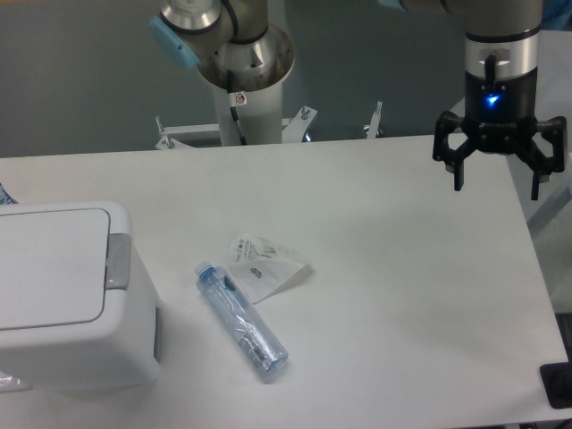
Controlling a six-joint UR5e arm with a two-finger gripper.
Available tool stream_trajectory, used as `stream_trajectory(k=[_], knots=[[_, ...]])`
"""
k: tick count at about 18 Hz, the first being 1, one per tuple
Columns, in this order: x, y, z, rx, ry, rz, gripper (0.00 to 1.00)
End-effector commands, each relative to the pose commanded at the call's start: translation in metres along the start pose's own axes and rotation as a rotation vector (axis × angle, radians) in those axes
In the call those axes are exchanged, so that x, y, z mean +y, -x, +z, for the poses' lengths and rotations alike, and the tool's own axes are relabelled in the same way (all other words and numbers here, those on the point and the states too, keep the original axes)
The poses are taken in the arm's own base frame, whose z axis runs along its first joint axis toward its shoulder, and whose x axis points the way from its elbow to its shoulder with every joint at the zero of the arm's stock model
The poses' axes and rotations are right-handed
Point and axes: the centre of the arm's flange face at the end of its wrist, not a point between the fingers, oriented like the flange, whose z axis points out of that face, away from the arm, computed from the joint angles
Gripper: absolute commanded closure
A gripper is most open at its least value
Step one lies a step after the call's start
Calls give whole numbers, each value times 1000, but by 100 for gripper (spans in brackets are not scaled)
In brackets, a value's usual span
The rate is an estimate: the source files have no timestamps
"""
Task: Open the trash can
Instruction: 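Move the open gripper across the table toward the white trash can, then lower the gripper beside the trash can lid edge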
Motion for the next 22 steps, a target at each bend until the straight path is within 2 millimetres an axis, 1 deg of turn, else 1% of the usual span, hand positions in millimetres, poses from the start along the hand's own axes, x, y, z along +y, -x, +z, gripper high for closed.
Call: stream_trajectory(k=[4,6,7,9,11,16,18,20,22], knots=[[-3,-2,-1,-4,6,4,0],[-13,-8,-1,3,0,6,0],[-18,-11,-1,5,-5,-33,0],[-37,-20,-2,14,-28,-155,0],[-57,-34,-1,29,-40,-253,0],[-103,-71,-2,66,-68,-338,0],[-119,-83,-4,65,-88,-410,0],[-141,-99,-7,54,-131,-492,0],[-155,-113,-11,65,-148,-584,0]])
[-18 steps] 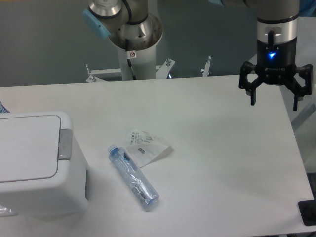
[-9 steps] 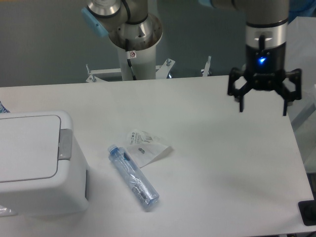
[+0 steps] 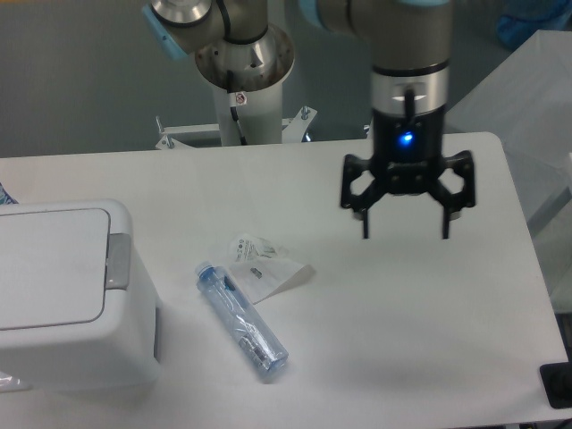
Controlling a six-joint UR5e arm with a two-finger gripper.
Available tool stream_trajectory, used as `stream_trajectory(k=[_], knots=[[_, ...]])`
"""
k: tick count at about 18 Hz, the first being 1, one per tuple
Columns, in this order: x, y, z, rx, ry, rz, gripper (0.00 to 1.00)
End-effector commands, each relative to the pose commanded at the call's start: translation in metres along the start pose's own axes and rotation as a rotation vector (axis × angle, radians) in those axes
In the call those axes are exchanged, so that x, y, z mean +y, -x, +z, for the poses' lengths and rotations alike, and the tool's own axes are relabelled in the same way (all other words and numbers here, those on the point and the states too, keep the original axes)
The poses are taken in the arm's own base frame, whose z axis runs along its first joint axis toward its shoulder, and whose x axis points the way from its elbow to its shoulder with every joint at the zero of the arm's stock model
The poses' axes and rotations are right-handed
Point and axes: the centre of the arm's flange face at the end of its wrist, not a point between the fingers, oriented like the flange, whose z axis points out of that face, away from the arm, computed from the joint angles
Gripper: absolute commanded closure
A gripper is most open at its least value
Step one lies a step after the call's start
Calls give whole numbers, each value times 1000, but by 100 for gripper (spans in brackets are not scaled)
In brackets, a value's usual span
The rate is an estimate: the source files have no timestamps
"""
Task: Open the trash can
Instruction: 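Lower the gripper beside the trash can lid edge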
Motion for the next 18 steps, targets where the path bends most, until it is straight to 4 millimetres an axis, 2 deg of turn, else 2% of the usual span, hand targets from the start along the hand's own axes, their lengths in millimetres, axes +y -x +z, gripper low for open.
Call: stream_trajectory(k=[7,10,15,18], knots=[[-9,-78,0,71,-2,-114,0],[-12,-108,-3,97,-16,-83,0],[-9,-147,-1,133,-7,-94,0],[-7,-163,2,147,3,-86,0]])
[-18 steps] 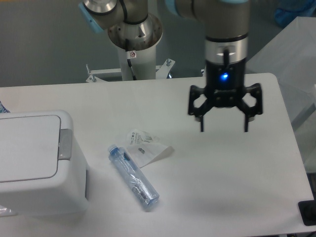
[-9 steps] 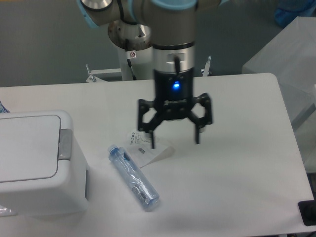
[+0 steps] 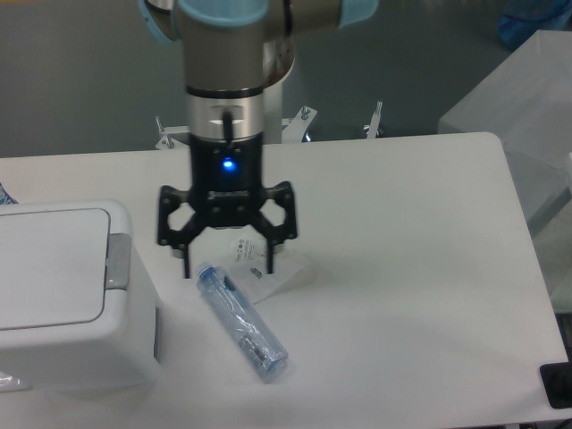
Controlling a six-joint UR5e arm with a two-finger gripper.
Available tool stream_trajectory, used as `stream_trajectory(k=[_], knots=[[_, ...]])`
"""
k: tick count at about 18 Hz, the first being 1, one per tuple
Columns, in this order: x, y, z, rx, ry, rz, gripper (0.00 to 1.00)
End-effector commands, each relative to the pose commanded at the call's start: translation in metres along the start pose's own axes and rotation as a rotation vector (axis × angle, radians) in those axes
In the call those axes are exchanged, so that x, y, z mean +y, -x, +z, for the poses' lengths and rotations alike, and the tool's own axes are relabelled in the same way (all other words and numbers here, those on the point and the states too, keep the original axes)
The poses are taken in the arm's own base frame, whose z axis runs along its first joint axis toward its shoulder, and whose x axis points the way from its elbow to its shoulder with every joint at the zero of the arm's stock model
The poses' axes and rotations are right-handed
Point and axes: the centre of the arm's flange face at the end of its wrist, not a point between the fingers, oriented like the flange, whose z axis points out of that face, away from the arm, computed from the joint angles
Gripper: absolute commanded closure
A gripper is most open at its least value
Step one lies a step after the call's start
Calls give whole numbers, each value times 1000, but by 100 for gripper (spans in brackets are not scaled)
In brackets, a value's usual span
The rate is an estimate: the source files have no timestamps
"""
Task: Open the trash can
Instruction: 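Lower the gripper beside the trash can lid edge, then push the gripper finger against the lid to swing it open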
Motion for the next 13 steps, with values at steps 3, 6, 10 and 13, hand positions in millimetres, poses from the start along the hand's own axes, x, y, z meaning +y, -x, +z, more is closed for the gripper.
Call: stream_trajectory(k=[3,6,10,13], knots=[[12,-13,12,15,31,15,0],[24,-20,19,25,55,21,0],[29,-29,25,32,70,32,0],[30,-30,25,34,70,30,0]])
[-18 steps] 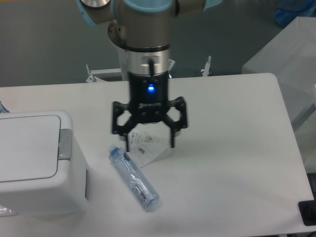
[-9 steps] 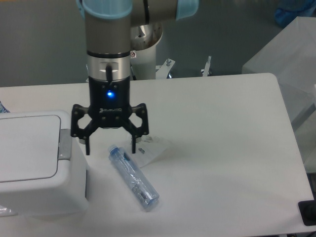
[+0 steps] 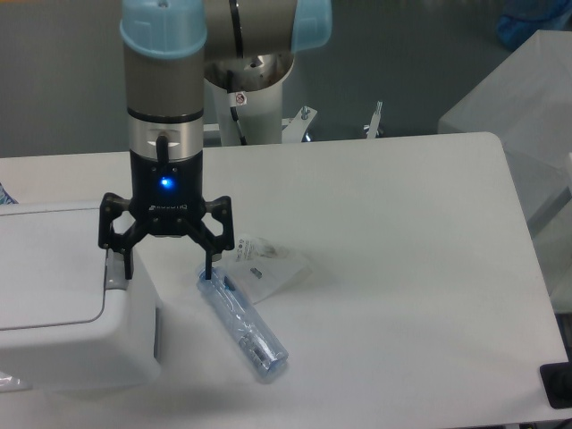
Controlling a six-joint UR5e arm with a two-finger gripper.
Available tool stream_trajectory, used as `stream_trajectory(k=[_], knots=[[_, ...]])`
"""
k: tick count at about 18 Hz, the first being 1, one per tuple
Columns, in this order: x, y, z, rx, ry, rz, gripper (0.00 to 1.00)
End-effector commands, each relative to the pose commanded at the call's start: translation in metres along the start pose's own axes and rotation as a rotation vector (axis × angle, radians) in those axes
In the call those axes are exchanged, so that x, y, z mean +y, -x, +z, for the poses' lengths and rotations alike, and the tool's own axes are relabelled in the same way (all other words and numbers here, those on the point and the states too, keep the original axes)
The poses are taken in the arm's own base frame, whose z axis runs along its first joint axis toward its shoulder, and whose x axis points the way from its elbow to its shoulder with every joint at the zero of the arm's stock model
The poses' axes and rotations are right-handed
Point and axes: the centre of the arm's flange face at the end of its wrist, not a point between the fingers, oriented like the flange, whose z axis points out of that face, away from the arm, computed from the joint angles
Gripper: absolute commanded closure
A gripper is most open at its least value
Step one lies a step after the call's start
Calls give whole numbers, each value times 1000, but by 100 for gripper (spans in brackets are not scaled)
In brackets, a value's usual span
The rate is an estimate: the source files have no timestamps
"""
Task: Open the trash can
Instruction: 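Push the gripper finger against the lid to swing it open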
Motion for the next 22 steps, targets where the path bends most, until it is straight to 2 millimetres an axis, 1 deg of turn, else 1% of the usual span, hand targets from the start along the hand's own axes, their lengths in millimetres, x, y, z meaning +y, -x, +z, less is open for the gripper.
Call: stream_trajectory(k=[3,8,19,22], knots=[[4,1,4,-1,11,-2,0],[5,1,7,1,17,-3,0],[7,1,9,1,21,-4,0],[1,2,-3,2,-4,-5,0]])
